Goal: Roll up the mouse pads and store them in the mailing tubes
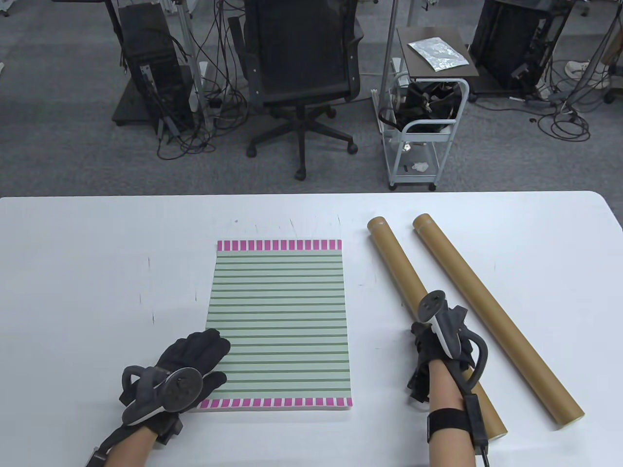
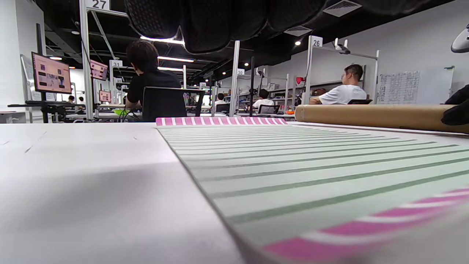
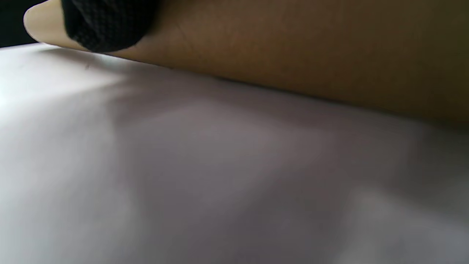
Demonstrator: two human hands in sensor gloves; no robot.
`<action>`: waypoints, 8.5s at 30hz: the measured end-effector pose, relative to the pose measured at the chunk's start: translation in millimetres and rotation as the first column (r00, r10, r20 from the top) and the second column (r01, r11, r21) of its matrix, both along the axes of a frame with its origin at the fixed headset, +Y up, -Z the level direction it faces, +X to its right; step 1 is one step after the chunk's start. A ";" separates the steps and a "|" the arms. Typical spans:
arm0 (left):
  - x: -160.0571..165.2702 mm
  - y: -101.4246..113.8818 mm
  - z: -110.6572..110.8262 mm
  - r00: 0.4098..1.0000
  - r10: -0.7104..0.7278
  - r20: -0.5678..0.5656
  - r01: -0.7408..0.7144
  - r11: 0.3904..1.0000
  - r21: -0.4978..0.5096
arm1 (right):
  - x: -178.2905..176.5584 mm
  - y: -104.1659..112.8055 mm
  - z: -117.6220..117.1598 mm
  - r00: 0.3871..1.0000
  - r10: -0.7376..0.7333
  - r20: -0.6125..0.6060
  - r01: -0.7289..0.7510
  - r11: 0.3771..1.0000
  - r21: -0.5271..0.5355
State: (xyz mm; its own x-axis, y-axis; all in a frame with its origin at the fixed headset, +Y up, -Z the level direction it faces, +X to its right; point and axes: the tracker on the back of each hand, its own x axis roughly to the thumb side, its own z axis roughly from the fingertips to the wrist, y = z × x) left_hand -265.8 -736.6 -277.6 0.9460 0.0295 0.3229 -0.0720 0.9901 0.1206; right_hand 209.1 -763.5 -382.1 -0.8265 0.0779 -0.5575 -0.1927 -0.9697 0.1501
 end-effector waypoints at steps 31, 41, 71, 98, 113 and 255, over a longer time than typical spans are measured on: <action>-10.0 1.1 -3.2 0.997 -0.056 -0.046 0.057 0.998 0.017 | 152.3 30.0 16.0 0.988 0.154 -0.003 -0.151 0.965 -0.213; -17.5 -3.9 -8.1 0.994 -0.081 -0.078 0.081 0.997 0.001 | 153.2 14.0 -15.4 0.978 0.192 -0.082 -0.209 0.928 -0.309; -31.5 5.6 -3.3 0.942 0.334 -0.025 -0.335 0.940 -0.068 | -19.7 120.3 124.0 0.799 0.561 -0.217 -0.244 0.631 0.736; -26.1 8.2 -5.1 0.554 0.827 -0.099 -0.810 0.507 -0.295 | -57.2 78.7 142.0 0.658 0.652 -0.375 -0.195 0.630 0.752; -38.2 7.1 -11.6 0.289 0.952 -0.104 -0.868 0.214 -0.447 | -44.7 74.4 132.5 0.698 0.561 -0.445 -0.153 0.724 0.673; 69.7 -18.9 21.8 0.908 -0.379 0.180 0.420 0.832 -0.363 | -189.4 6.3 127.8 0.371 0.125 -0.920 -0.196 0.979 0.054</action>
State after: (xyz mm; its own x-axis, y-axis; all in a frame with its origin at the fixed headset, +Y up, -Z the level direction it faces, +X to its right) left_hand -196.1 -755.6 -255.8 0.8670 -0.2034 0.4549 0.3486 0.8999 -0.2619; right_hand 19.7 -757.2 -254.4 -0.8279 -0.1169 0.5486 0.2552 -0.9494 0.1829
